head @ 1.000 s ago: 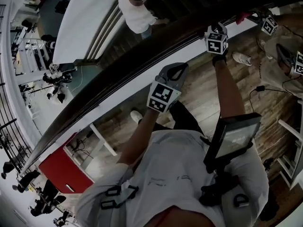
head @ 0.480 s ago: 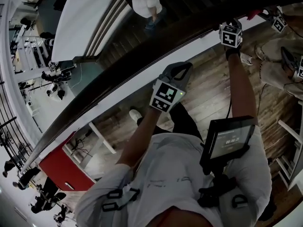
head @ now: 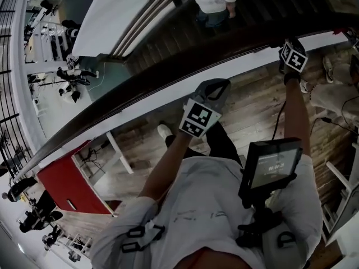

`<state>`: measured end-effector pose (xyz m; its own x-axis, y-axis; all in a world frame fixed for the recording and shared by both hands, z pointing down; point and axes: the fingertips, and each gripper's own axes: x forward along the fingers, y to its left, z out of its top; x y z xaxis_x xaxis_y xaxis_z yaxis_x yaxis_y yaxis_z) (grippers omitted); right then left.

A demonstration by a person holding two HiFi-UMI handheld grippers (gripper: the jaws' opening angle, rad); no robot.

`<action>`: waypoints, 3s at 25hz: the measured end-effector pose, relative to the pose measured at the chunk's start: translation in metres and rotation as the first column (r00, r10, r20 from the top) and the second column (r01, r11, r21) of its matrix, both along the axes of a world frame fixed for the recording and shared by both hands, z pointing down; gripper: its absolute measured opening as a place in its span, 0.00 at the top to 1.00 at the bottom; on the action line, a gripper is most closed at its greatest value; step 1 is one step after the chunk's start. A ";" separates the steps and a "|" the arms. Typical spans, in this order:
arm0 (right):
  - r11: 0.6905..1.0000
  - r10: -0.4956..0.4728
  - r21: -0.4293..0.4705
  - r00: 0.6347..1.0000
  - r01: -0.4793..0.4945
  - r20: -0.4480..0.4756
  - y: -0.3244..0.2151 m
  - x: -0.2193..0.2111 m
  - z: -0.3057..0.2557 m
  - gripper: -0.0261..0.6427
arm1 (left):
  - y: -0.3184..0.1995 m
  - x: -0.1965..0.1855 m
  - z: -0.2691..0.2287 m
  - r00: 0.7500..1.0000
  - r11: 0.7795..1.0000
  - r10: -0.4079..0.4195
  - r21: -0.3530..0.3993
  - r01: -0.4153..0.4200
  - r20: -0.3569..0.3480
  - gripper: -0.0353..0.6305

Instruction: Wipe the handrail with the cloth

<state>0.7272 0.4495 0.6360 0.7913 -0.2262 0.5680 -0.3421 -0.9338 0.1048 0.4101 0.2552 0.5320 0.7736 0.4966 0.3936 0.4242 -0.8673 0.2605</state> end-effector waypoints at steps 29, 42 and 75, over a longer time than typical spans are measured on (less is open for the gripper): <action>0.310 -0.948 0.253 0.277 0.917 0.157 -0.524 -0.601 0.059 0.88 | -0.361 -0.359 0.033 0.611 0.615 -0.784 0.002 0.789 0.107 0.94; 0.104 -0.981 0.194 0.068 0.976 0.182 -0.701 -0.773 0.122 0.88 | -0.474 -0.512 0.067 0.408 0.415 -0.900 0.019 0.910 0.153 0.94; 0.373 -0.918 0.132 0.344 0.918 0.199 -0.803 -0.801 0.192 0.88 | -0.512 -0.591 0.105 0.342 0.359 -0.929 0.109 0.927 0.143 0.95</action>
<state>-0.0740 -0.3539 0.8281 -0.0465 -0.7324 0.6792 -0.9957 -0.0202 -0.0899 -0.1810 -0.2563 0.6372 0.6650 -0.5030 0.5520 -0.6987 -0.6802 0.2218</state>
